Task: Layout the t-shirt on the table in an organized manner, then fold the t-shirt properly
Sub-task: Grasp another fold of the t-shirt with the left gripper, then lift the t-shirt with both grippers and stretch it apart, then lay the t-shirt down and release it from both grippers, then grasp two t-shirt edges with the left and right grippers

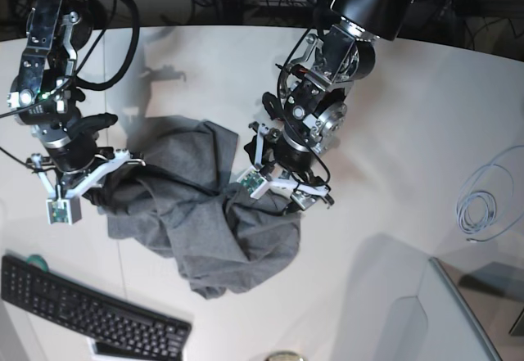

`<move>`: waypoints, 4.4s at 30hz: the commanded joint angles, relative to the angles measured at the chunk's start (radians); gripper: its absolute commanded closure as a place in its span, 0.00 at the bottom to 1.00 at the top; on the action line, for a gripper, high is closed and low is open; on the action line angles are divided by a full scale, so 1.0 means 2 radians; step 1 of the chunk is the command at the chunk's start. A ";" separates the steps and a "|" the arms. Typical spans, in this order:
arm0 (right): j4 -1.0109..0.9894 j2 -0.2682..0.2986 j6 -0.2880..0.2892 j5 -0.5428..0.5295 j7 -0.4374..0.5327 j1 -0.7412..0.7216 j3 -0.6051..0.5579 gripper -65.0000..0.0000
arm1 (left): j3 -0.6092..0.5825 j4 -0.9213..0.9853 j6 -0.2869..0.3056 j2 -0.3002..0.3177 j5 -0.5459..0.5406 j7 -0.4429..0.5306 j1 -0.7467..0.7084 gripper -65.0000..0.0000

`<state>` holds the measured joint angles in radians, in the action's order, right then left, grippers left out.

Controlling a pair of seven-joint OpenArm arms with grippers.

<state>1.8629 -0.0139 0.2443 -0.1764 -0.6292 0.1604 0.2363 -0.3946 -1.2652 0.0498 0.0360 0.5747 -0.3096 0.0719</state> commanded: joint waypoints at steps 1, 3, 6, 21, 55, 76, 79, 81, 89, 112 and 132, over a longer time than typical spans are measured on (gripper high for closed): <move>0.008 0.003 0.001 -0.003 0.014 -0.008 0.001 1.00 | -0.003 0.002 -0.006 -0.010 -0.001 0.015 0.014 0.35; 0.008 0.002 0.001 -0.003 0.014 -0.008 0.000 1.00 | -0.003 0.021 -0.006 -0.012 -0.002 0.016 0.023 0.35; 0.008 0.002 0.001 -0.003 0.014 -0.008 0.000 1.00 | 0.001 0.024 -0.005 -0.031 -0.002 0.026 0.024 0.35; -0.002 0.002 0.001 -0.003 0.014 -0.010 0.000 1.00 | 0.003 0.091 -0.005 -0.057 -0.002 0.038 0.061 0.36; -0.056 0.005 -0.004 -0.002 0.014 0.026 0.006 1.00 | 0.322 -0.087 0.129 0.061 -0.001 -0.166 -0.009 1.00; -0.083 0.019 0.049 -0.005 -0.003 -0.013 0.000 0.97 | 0.366 -0.127 0.129 0.058 -0.001 -0.167 -0.108 1.00; -0.122 0.020 0.067 -0.003 -0.019 -0.062 -0.013 0.97 | 0.366 -0.154 0.129 0.058 0.002 -0.168 -0.109 1.00; -0.145 0.021 0.065 -0.003 -0.042 -0.091 -0.020 0.95 | 0.370 -0.169 0.129 0.058 0.003 -0.170 -0.110 1.00; -0.238 0.019 0.065 -0.003 -0.046 -0.160 -0.024 0.61 | 0.372 -0.187 0.129 0.061 0.002 -0.192 -0.118 0.25; -0.480 0.038 0.065 -0.002 0.017 -0.270 -0.067 0.45 | 0.243 -0.251 0.190 -0.074 0.003 -0.192 -0.175 1.00; -0.508 0.026 0.085 -0.003 0.015 -0.275 -0.063 1.00 | 0.224 -0.279 0.191 -0.070 -0.021 -0.192 -0.250 1.00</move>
<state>0.8257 0.0322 0.4084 -0.1741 -0.6159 -0.3614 0.1055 0.0559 -1.7977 0.4397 -0.0998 0.5350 -0.7052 -0.4324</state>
